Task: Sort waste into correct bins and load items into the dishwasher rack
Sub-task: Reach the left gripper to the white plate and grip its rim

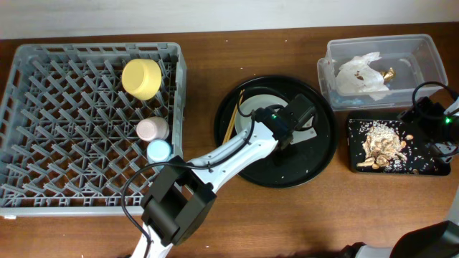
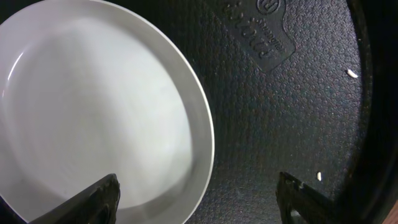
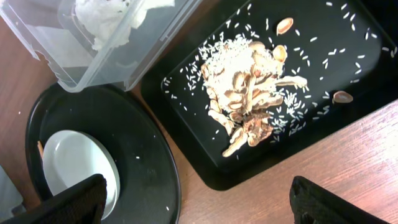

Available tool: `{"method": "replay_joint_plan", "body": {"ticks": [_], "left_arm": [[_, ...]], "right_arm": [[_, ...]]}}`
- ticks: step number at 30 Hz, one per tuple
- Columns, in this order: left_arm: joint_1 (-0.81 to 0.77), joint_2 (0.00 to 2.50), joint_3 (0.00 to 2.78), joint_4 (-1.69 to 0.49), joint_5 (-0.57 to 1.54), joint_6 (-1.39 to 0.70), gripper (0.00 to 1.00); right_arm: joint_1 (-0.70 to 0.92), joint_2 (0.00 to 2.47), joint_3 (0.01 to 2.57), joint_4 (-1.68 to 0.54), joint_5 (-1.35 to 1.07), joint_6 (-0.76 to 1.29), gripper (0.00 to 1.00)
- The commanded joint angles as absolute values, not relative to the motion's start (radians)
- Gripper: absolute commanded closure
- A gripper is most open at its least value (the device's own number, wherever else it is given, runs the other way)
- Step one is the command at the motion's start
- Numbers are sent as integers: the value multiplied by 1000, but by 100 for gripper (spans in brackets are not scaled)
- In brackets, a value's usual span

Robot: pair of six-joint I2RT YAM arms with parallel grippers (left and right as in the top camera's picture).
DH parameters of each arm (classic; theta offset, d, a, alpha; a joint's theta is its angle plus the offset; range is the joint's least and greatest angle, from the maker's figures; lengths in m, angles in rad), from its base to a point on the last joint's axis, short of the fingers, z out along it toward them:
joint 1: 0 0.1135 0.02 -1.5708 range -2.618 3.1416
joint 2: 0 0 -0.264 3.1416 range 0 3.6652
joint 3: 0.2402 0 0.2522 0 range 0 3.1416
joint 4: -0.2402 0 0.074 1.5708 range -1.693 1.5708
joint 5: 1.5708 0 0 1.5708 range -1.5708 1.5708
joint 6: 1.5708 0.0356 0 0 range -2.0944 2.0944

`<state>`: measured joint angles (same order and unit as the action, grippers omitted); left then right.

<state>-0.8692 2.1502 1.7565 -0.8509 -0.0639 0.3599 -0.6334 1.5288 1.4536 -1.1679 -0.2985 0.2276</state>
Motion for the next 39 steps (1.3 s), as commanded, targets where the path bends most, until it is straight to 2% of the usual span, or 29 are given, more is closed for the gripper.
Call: {"method": "replay_joint_plan", "body": {"ticks": [1, 7, 10, 20, 23, 28, 39], "left_arm": [[-867, 2131, 1749, -843, -71, 377, 21], [-866, 2132, 1703, -795, -72, 403, 21], [-866, 2133, 1654, -728, -72, 465, 26], [-849, 2139, 1586, -614, -76, 466, 26], [-839, 2161, 1585, -611, -76, 466, 32], [-839, 2172, 1585, -606, -76, 466, 51], [-839, 2179, 1584, -647, -80, 528, 51]], "right_arm": [[-634, 1534, 1449, -1172, -307, 214, 5], [-634, 1534, 1449, -1174, -307, 213, 5], [-634, 1534, 1449, -1175, -307, 196, 5], [-634, 1534, 1449, -1178, -307, 194, 5], [-634, 1534, 1449, -1178, -307, 194, 5], [-634, 1534, 1449, -1178, -307, 194, 5], [-634, 1534, 1449, -1177, -306, 191, 5]]}}
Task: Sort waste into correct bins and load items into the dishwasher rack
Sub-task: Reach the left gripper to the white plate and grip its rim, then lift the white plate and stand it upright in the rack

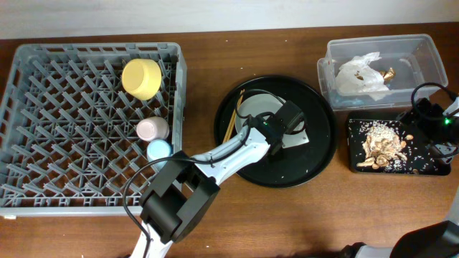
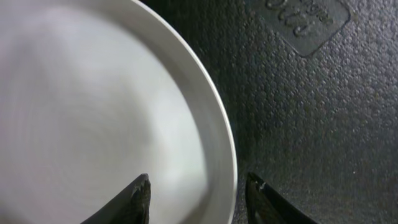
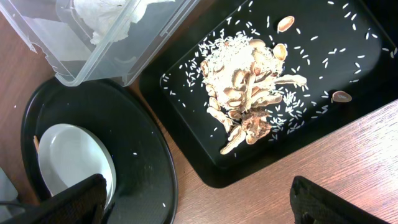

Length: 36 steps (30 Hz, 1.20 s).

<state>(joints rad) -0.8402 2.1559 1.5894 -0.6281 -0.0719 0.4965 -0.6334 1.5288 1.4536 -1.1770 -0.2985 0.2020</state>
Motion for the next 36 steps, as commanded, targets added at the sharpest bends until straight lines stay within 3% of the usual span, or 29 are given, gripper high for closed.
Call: {"method": "replay_joint_plan", "body": {"ticks": [1, 4, 7, 10, 15, 28, 33, 36], "left_arm": [[-839, 2179, 1584, -661, -79, 529, 51], [-839, 2194, 1584, -666, -88, 529, 56], [-839, 2194, 1584, -667, -88, 530, 87], [-839, 2194, 1584, -669, -88, 533, 100], [-840, 2191, 1632, -708, -95, 532, 100], [-797, 2183, 2245, -1223, -83, 237, 100], [-577, 2126, 2541, -1499, 120, 153, 100], [-318, 2028, 2569, -1589, 235, 125, 100]], "right_arm": [[-634, 1534, 1449, -1178, -306, 191, 5], [-634, 1534, 1449, -1178, -303, 190, 5], [-634, 1534, 1449, -1178, -303, 187, 5], [-634, 1534, 1449, -1178, -303, 187, 5], [-634, 1534, 1449, -1178, -303, 187, 5], [-634, 1534, 1449, -1182, -303, 187, 5], [-634, 1534, 1449, -1182, -304, 187, 5], [-634, 1534, 1449, -1185, -304, 187, 5]]}}
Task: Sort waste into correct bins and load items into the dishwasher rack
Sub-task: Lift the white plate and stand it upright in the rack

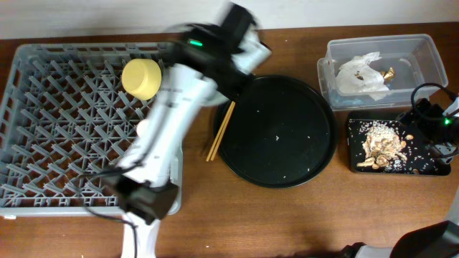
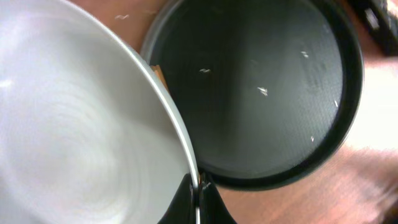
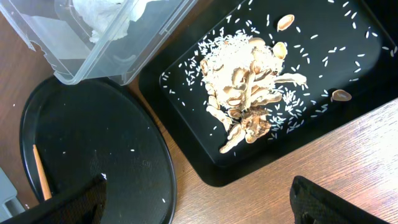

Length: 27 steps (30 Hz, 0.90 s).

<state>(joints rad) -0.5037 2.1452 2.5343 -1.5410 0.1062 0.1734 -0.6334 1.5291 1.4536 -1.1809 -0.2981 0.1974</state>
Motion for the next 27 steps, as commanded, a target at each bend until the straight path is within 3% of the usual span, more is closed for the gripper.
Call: {"method": "replay_joint_plan", "body": {"ticks": [1, 5, 10, 18, 21, 25, 26, 27], "left_arm": [[-242, 2016, 2569, -1608, 282, 127, 100], [144, 2014, 2548, -1688, 690, 315, 100], [419, 2014, 2327, -1638, 1018, 497, 100], [463, 2014, 1913, -1357, 1163, 500, 100], [463, 2015, 1900, -1362, 1137, 500, 100], [463, 2015, 1900, -1369, 946, 499, 100], [463, 2015, 1900, -1365, 925, 499, 95], [463, 2015, 1900, -1361, 907, 499, 82]], "right_arm": [[-634, 1534, 1449, -1187, -304, 187, 5], [-634, 1534, 1449, -1188, -303, 187, 5], [-634, 1534, 1449, -1185, -303, 187, 5], [-634, 1534, 1449, -1185, -303, 187, 5], [-634, 1534, 1449, -1186, -303, 187, 5], [-634, 1534, 1449, -1190, -303, 161, 5], [-634, 1534, 1449, -1190, -303, 161, 5], [-634, 1534, 1449, -1190, -303, 161, 5]]}}
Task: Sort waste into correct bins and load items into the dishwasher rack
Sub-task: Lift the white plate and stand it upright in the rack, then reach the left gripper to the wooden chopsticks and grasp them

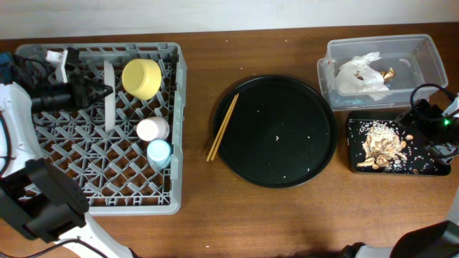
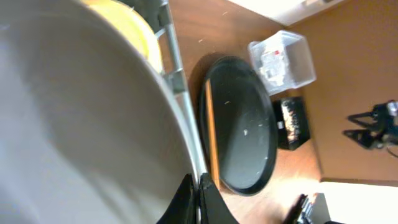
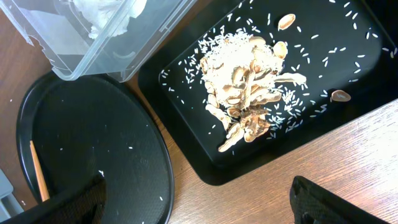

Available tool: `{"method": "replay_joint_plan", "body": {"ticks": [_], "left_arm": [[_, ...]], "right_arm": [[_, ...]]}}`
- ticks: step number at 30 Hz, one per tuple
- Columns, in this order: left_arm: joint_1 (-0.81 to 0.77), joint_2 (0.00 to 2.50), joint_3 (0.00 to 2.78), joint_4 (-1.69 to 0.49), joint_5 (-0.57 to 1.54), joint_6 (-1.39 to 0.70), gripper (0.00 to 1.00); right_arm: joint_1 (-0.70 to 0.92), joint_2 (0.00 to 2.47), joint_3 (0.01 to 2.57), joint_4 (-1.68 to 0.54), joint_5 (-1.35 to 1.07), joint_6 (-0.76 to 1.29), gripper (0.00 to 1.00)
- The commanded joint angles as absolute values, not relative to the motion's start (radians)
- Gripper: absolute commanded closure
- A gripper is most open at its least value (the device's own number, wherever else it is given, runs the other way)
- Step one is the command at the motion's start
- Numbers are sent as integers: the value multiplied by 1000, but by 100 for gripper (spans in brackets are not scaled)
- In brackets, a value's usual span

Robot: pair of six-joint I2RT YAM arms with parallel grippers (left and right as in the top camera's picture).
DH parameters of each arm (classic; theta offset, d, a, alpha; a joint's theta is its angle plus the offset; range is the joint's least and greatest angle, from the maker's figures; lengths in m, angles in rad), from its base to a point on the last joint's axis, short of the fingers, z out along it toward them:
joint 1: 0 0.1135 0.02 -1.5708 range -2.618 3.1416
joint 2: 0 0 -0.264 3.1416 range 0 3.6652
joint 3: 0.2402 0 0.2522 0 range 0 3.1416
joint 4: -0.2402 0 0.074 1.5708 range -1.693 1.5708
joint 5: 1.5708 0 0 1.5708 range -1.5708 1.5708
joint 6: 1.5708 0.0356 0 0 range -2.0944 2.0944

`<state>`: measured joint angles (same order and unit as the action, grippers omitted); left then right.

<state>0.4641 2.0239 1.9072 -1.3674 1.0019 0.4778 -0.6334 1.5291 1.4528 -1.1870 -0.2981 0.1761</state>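
A white plate point(image 1: 109, 94) stands on edge among the tines at the back left of the grey dishwasher rack point(image 1: 43, 172). My left gripper point(image 1: 92, 92) is shut on its rim; in the left wrist view the plate point(image 2: 81, 124) fills the left side and the gripper point(image 2: 198, 186) pinches its edge. A yellow cup point(image 1: 141, 77), a pink cup point(image 1: 152, 129) and a blue cup point(image 1: 159, 150) sit in the rack. Wooden chopsticks point(image 1: 223, 127) lie across the left rim of the round black tray point(image 1: 276, 130). My right gripper point(image 3: 199, 208) is open above the table by the food scraps point(image 3: 249, 99).
A clear bin point(image 1: 384, 68) holding crumpled paper stands at the back right. In front of it a black rectangular tray point(image 1: 419, 168) carries rice and scraps. A few rice grains dot the round tray. Bare wood lies between rack and round tray.
My left gripper, still shut on the plate, was high over the rack's back right corner; now it is at the rack's back left, the plate on edge among the tines. The right arm stayed put.
My left gripper was open over the plate on the round tray, then its fingers straddled the plate's rim. Later it was shut on the plate and high over the rack's corner, chopsticks left at the tray's edge. Now the plate stands in the rack.
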Motion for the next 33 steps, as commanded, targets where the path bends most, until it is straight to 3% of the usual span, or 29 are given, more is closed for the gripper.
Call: {"method": "replay_joint_plan", "body": {"ticks": [1, 2, 4, 12, 18, 23, 27, 33], "left_arm": [[464, 2015, 1900, -1357, 878, 499, 66], [464, 2015, 1900, -1354, 857, 499, 49], [464, 2013, 1902, -1343, 852, 497, 34], [392, 1935, 2163, -1396, 810, 439, 32], [33, 1905, 2173, -1404, 535, 439, 30], [-305, 1945, 2158, -1369, 143, 257, 30], [-436, 2057, 2157, -1362, 111, 227, 32], [-485, 2182, 2157, -1361, 47, 205, 32]], "right_arm": [[-634, 1534, 1449, -1190, -303, 161, 5], [-634, 1534, 1449, -1190, -303, 161, 5], [-634, 1534, 1449, -1189, -303, 161, 5], [-634, 1534, 1449, -1190, -304, 161, 5], [-634, 1534, 1449, -1190, -304, 162, 3], [-634, 1534, 1449, -1196, -316, 165, 1], [-634, 1534, 1449, -1216, -323, 165, 1], [-634, 1534, 1449, -1228, -322, 164, 1]]}}
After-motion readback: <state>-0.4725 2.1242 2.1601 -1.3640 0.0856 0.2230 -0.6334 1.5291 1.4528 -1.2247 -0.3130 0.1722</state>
